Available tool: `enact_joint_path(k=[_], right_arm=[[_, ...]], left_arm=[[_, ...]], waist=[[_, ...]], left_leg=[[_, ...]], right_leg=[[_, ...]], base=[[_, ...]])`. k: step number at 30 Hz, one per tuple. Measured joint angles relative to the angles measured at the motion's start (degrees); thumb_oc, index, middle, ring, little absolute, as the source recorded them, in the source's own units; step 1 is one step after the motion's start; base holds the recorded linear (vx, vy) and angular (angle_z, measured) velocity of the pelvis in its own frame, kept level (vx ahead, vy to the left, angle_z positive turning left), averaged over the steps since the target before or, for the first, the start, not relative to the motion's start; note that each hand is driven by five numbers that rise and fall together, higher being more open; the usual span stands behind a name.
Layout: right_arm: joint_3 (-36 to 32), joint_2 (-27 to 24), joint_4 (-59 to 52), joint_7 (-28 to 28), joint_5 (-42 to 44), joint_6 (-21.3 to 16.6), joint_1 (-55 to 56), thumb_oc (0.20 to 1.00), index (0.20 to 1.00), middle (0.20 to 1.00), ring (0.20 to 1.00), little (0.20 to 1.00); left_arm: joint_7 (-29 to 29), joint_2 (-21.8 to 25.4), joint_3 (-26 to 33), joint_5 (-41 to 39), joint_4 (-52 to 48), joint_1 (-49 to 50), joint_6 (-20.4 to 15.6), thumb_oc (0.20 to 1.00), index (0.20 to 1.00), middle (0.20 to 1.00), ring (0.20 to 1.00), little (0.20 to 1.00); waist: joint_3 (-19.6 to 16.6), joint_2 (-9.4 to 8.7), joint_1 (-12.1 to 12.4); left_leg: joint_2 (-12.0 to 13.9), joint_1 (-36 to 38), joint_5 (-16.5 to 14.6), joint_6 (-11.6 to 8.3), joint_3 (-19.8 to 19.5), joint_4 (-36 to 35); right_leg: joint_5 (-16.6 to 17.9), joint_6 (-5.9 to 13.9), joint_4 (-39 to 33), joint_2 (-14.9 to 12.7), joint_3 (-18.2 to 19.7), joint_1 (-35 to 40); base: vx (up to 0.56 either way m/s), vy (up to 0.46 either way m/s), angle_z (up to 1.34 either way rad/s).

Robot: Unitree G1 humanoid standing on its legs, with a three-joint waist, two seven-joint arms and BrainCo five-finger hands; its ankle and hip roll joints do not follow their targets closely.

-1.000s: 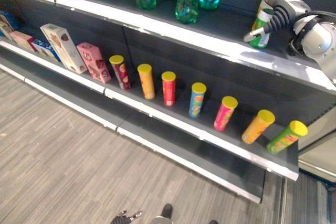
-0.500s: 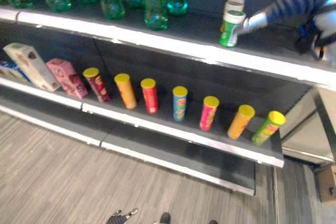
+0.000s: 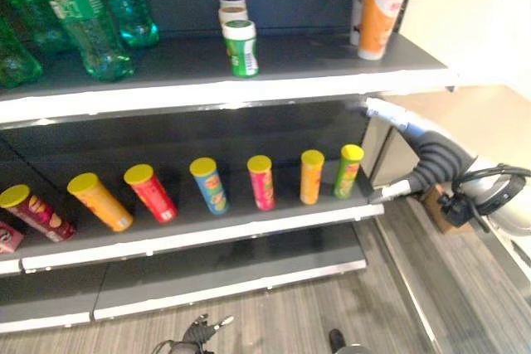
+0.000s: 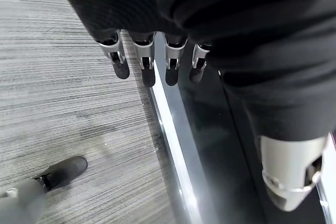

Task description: Put the goods on the table back onto the shelves and tidy them up.

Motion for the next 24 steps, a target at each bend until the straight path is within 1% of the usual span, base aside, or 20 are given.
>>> enact_joint_path(k=[1,2,4,5,6,7,8,9,10,11,12,13,14,15,17,19,23,24], right_arm=[[-0.16,4.82,2.33,0.88,1.44,1.43,7.73,1.0,1.0,1.0,1.0,1.0],[-0.64,5.99,5.64,2.73,1.99,2.28,14.86,1.0,1.0,1.0,1.0,1.0],[-1.86,13.0,17.26,4.17,2.08,3.7,23.85,1.0,1.0,1.0,1.0,1.0],[0.2,13.19,23.39,4.31,1.63,7.32,25.19,1.0,1.0,1.0,1.0,1.0],[3.4,10.05,25.21,5.54,0.88,10.28,25.11,1.0,1.0,1.0,1.0,1.0],[4.76,10.42,29.08,6.64,0.16,9.07,25.83,1.0,1.0,1.0,1.0,1.0],[4.16,13.86,35.37,6.54,-0.99,8.25,24.8,1.0,1.0,1.0,1.0,1.0],[5.11,16.51,41.52,6.38,-1.52,9.26,23.31,1.0,1.0,1.0,1.0,1.0],[6.91,18.8,48.35,6.47,-2.42,10.05,21.72,1.0,1.0,1.0,1.0,1.0],[6.75,19.91,49.64,6.33,-3.83,10.71,20.67,1.0,1.0,1.0,1.0,1.0],[4.54,23.62,56.63,5.09,-4.65,8.04,18.12,1.0,1.0,1.0,1.0,1.0],[1.84,27.99,68.4,2.46,-6.02,7.58,13.01,1.0,1.0,1.0,1.0,1.0],[2.19,30.17,76.16,0.92,-7.39,10.1,10.17,1.0,1.0,1.0,1.0,1.0],[2.91,30.5,76.96,-0.01,-9.84,11.05,10.6,1.0,1.0,1.0,1.0,1.0],[2.69,30.95,80.07,-1.74,-10.56,10.91,9.95,1.0,1.0,1.0,1.0,1.0],[2.57,31.11,84.84,-3.45,-12.21,11.28,9.57,1.0,1.0,1.0,1.0,1.0],[2.6,31.13,90.66,-4.78,-12.77,11.8,8.6,1.0,1.0,1.0,1.0,1.0],[2.73,31.02,90.76,-5.13,-13.6,12.05,8.55,1.0,1.0,1.0,1.0,1.0]], left_arm=[[-0.36,-0.14,0.04,0.77,-0.07,0.74,0.09,1.0,1.0,1.0,1.0,1.0],[-0.5,-0.41,-0.32,0.85,-0.07,0.98,0.11,1.0,1.0,1.0,1.0,1.0],[-0.64,-0.64,0.52,1.18,-0.35,1.67,0.11,1.0,1.0,1.0,1.0,1.0],[-0.7,-0.73,0.56,1.18,-0.8,2.53,0.04,1.0,1.0,1.0,1.0,1.0],[-0.87,-0.93,0.38,1.21,-0.24,2.74,0.29,1.0,1.0,1.0,1.0,1.0],[-0.88,-1.01,-0.47,1.31,-0.24,2.54,0.14,1.0,1.0,1.0,1.0,1.0],[-0.8,-0.87,-1.29,1.41,-1.17,2.34,-0.14,1.0,1.0,1.0,1.0,1.0],[-0.85,-0.98,-1.86,1.47,-1.59,2.14,-0.48,1.0,1.0,1.0,1.0,1.0],[-1.34,-1.94,-3.04,2.23,-1.26,2.08,-0.64,1.0,1.0,1.0,1.0,1.0],[-2.13,-3.36,-3.64,3.03,-1.25,3.0,-0.51,1.0,1.0,1.0,1.0,1.0],[-2.11,-3.01,-3.7,2.97,-1.1,2.59,-0.49,1.0,1.0,1.0,1.0,1.0],[-2.08,-2.5,-3.58,2.96,-0.81,2.1,-0.37,1.0,1.0,1.0,1.0,1.0],[-2.16,-2.4,-3.48,2.94,-0.39,1.25,-0.15,1.0,1.0,1.0,1.0,1.0],[-2.16,-2.36,-3.46,2.91,-0.48,0.4,0.21,1.0,1.0,1.0,1.0,1.0],[-2.06,-2.06,-3.45,2.91,-0.04,0.54,0.43,1.0,1.0,1.0,1.0,1.0],[-1.99,-1.31,-3.43,2.82,1.62,0.2,0.56,1.0,1.0,1.0,1.0,1.0],[-1.99,-0.41,-3.41,2.78,2.39,0.24,0.61,1.0,1.0,1.0,1.0,1.0],[-2.05,-0.49,-3.44,2.71,2.95,0.68,0.68,1.0,1.0,1.0,1.0,1.0]], waist=[[0.05,-0.17,0.21],[0.74,0.71,-0.24],[1.22,0.74,-0.04],[1.55,0.96,-0.13],[2.05,1.02,-0.99],[2.2,1.95,-0.59],[2.45,1.08,-0.33],[2.36,1.17,-0.07],[2.45,1.32,1.28],[2.71,2.04,2.05],[2.53,2.09,2.45],[2.16,1.13,2.58],[1.9,0.81,3.47],[2.09,1.2,5.56],[1.89,1.7,5.58],[1.48,2.25,5.51],[1.29,2.45,5.69],[0.51,2.62,5.69]], left_leg=[[0.06,0.01,0.05,0.04,0.26,-0.02],[-0.18,-0.08,-0.32,0.22,0.84,-0.01],[-0.19,0.09,-0.31,0.15,1.01,-0.02],[-0.28,0.06,-0.41,0.16,0.83,-0.02],[-0.41,-0.09,-0.54,0.14,0.95,-0.03],[-0.31,-0.08,-0.54,0.14,0.88,-0.02],[-0.03,-0.25,-0.75,0.44,-0.12,-0.03],[0.25,0.04,-0.68,0.33,-0.53,-0.03],[0.59,-0.04,-0.66,0.28,-0.73,-0.04],[0.88,-0.04,-0.49,0.14,-1.8,-0.02],[1.15,0.05,-0.48,-0.07,-2.35,-0.02],[1.37,0.06,-0.44,-0.16,-3.29,-0.03],[1.62,0.01,-0.39,-0.23,-3.42,-0.02],[1.71,-0.2,-0.37,-0.22,-3.55,-0.02],[1.75,0.21,-0.24,-0.22,-4.03,-0.01],[1.86,1.41,-0.24,-0.68,-5.12,-0.01],[2.47,2.17,-0.53,-1.22,-7.16,0.0],[2.85,2.09,-0.69,-1.42,-7.58,-0.02]], right_leg=[[-0.42,-0.12,0.25,-0.18,0.22,-0.3],[-0.42,-0.09,0.31,-0.45,0.69,-0.62],[-0.33,-0.05,0.02,-0.59,0.86,-0.25],[-0.22,-0.01,-0.27,-0.62,0.76,0.19],[0.39,0.28,-1.21,-0.86,0.83,0.43],[0.63,0.17,-1.56,-0.97,0.54,0.62],[0.56,0.06,-1.82,-0.81,-0.56,0.87],[0.37,-0.2,-1.82,-0.6,-1.28,1.28],[0.26,-0.38,-1.82,-0.27,-1.53,1.43],[0.05,-0.74,-1.79,-0.08,-2.57,1.84],[-0.03,-0.78,-1.85,0.08,-3.25,2.48],[-0.36,-1.03,-1.82,0.38,-3.98,2.75],[-0.55,-1.27,-1.76,0.63,-4.27,2.76],[-0.65,-1.43,-1.57,0.66,-4.52,2.56],[-0.69,-1.46,-1.69,0.62,-5.17,3.43],[-1.31,-1.77,-1.84,0.68,-6.56,5.4],[-2.16,-2.37,-1.92,1.15,-8.75,7.49],[-2.44,-2.72,-1.91,1.61,-9.11,7.47]], base=[[-0.01,0.048,-0.1],[0.0,0.028,-0.2],[0.0,-0.006,-0.08],[0.01,-0.039,-0.06],[0.01,-0.05,-0.08],[0.03,-0.06,0.11],[0.03,-0.051,0.27],[0.02,-0.04,0.32],[0.04,-0.122,0.3],[0.04,-0.127,0.27],[0.04,-0.155,0.41],[0.03,-0.077,0.32],[0.04,-0.082,0.26],[0.04,-0.072,0.14],[0.04,-0.075,0.19],[0.04,-0.112,0.27],[0.02,-0.14,0.26],[0.0,-0.103,0.17]])
